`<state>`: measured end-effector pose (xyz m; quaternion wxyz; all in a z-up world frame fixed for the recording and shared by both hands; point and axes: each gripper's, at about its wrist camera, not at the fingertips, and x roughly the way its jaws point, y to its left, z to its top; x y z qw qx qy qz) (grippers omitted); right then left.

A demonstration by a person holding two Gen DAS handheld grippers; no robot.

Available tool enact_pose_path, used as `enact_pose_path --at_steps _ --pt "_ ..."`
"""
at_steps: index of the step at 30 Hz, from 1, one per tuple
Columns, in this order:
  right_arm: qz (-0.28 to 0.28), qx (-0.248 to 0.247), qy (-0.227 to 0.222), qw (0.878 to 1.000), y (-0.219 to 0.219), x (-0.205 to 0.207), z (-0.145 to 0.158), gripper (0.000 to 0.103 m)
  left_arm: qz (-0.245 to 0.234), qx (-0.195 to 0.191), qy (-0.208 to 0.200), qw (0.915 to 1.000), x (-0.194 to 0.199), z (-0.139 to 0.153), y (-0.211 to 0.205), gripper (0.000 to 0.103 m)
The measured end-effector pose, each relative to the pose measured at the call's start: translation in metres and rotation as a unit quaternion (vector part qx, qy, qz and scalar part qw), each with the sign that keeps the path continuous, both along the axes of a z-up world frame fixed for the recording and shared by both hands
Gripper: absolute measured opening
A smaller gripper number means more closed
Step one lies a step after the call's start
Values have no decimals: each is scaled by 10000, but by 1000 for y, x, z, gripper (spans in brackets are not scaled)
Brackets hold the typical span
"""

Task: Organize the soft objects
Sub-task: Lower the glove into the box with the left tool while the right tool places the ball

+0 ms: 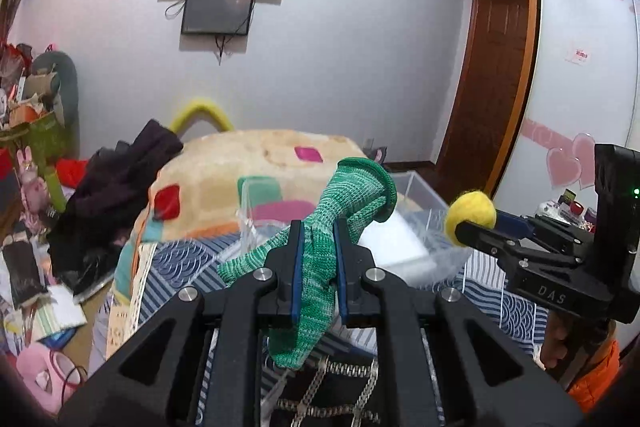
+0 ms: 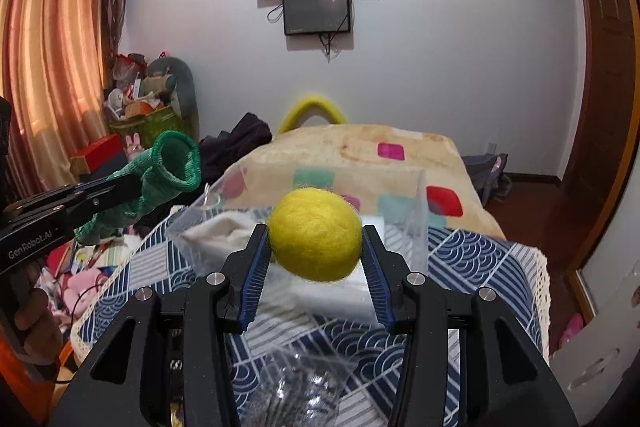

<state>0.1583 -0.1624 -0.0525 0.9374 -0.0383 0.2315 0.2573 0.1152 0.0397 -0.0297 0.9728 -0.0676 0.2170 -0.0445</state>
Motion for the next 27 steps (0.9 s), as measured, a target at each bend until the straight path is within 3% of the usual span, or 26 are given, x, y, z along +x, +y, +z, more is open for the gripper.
enact_pose_path --at_steps 7,14,27 --pt "-29 -27 -13 10000 9 17 0 42 -5 -43 202 9998 43 -4 0 13" --pt "46 -212 235 9995 25 34 -18 42 -155 30 681 9976 79 -30 -7 13" --pt "78 -564 676 9961 36 53 -44 43 -357 -48 1299 9909 105 -66 -14 15"
